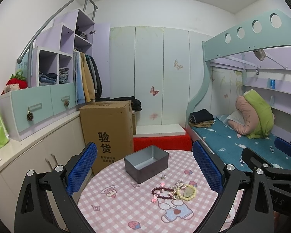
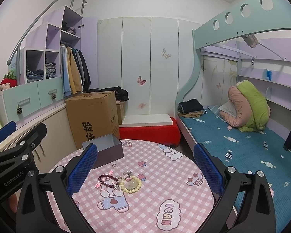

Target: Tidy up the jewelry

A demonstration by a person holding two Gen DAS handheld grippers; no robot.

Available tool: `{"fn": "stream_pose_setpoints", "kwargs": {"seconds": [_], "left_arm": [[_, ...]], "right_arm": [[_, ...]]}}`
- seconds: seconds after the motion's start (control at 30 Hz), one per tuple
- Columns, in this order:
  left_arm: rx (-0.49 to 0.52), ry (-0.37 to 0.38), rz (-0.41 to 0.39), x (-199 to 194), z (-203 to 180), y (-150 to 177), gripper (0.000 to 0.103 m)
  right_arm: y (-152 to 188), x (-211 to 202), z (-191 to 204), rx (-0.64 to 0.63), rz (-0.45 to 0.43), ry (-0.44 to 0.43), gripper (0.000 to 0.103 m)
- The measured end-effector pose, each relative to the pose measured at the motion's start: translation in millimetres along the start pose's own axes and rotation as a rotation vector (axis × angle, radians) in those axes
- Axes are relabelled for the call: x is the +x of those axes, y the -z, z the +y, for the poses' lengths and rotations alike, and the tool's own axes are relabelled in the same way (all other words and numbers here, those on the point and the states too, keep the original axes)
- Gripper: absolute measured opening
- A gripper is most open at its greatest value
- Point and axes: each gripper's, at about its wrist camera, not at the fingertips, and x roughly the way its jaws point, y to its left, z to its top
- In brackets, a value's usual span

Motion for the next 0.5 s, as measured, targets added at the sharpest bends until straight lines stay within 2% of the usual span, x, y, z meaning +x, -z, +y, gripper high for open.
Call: {"fn": "stream_pose_setpoints", "kwargs": {"seconds": [0.5], "left_arm": [[0.006, 0.002, 0.014, 5.1, 4.6, 6.2, 0.096]], "right_arm": [[8.7, 10.2, 1.7, 0.004, 0.027, -0.001, 0.097]]}}
